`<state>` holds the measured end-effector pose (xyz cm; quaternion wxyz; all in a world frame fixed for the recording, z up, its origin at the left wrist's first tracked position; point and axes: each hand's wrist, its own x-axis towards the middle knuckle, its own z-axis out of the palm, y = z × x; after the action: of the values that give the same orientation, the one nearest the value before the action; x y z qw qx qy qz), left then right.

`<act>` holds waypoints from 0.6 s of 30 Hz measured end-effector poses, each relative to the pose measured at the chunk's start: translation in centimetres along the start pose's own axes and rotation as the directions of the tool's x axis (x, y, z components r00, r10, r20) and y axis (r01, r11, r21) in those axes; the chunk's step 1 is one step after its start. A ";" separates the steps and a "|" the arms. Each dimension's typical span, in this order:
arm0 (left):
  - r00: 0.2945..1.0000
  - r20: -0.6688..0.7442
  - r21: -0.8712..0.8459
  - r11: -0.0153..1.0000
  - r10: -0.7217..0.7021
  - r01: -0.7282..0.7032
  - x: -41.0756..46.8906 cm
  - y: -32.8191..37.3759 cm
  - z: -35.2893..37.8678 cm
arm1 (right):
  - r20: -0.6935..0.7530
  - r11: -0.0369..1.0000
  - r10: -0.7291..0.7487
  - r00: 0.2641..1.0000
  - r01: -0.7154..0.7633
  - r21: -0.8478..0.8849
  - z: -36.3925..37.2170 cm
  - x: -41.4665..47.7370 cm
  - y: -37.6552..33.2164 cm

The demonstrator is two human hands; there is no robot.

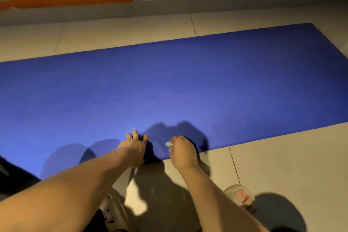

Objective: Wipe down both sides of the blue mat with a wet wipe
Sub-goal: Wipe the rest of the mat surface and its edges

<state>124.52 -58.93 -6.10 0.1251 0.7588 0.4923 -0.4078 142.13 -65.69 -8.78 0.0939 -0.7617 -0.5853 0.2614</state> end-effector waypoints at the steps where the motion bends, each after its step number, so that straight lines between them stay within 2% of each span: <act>1: 1.000 0.007 -0.007 1.000 0.000 0.000 0.0 -0.1 0.0 | 0.003 0.999 0.033 0.999 -0.033 -0.030 -0.4 0.5 1.2; 6: 0.994 0.113 -0.014 1.000 -0.001 0.003 -0.2 -0.5 -1.1 | -0.105 0.967 0.248 0.963 -0.252 -0.029 -3.9 2.3 5.4; 9: 0.994 0.108 0.006 1.000 -0.012 0.011 0.2 0.0 -1.2 | -0.140 0.946 0.320 0.937 -0.308 0.099 -4.9 3.2 6.8; 12: 0.999 0.046 0.017 1.000 0.014 -0.015 0.7 -0.1 -0.9 | -0.161 0.954 0.289 0.944 -0.269 0.134 -4.3 3.1 6.4; 14: 1.000 0.007 -0.015 0.999 0.028 -0.028 0.7 -0.5 0.1 | -0.230 0.974 0.228 0.946 -0.217 0.070 -3.7 2.7 5.6; 18: 0.997 -0.066 -0.009 0.999 0.044 -0.045 0.3 -0.8 1.3 | -0.184 0.984 0.158 0.970 -0.139 0.112 -1.0 1.0 2.1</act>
<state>123.21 -59.14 -6.95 0.1219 0.7819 0.4812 -0.3771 144.53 -65.22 -9.18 0.1673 -0.8196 -0.5012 0.2212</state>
